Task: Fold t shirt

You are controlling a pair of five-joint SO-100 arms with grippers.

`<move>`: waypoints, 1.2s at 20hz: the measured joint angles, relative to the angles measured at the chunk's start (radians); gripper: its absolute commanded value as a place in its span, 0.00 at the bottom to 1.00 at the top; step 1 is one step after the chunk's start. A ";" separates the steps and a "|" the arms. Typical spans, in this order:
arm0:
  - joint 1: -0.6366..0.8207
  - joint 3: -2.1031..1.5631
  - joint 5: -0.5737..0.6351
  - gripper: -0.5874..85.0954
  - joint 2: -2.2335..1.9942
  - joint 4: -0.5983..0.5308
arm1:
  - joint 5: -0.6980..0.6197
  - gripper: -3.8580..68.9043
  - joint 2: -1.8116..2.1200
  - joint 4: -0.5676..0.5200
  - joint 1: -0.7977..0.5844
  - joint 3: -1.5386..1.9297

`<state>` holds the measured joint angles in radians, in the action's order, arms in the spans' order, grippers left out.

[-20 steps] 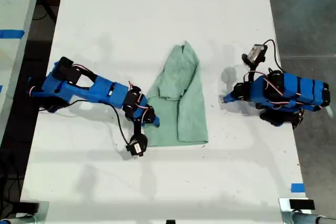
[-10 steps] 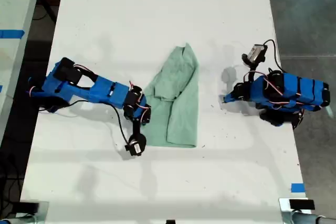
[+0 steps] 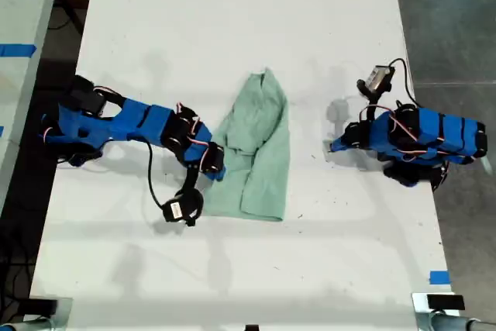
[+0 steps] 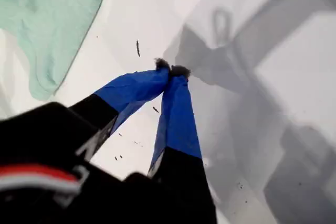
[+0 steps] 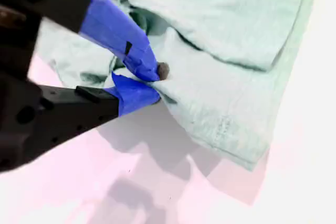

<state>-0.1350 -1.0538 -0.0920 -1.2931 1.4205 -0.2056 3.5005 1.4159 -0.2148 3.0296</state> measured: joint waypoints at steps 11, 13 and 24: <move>0.067 0.020 0.201 0.01 0.202 -0.471 | 0.000 0.07 0.000 0.000 0.000 0.000; 0.077 0.021 0.222 0.12 0.270 -0.532 | 0.000 0.07 0.000 0.000 0.000 0.000; 0.087 0.110 0.305 0.35 0.345 -0.546 | 0.000 0.07 0.000 0.000 0.000 0.000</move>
<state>-0.0476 -0.9434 0.2132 -0.9480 0.8744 -0.2056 3.5005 1.4159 -0.2148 3.0296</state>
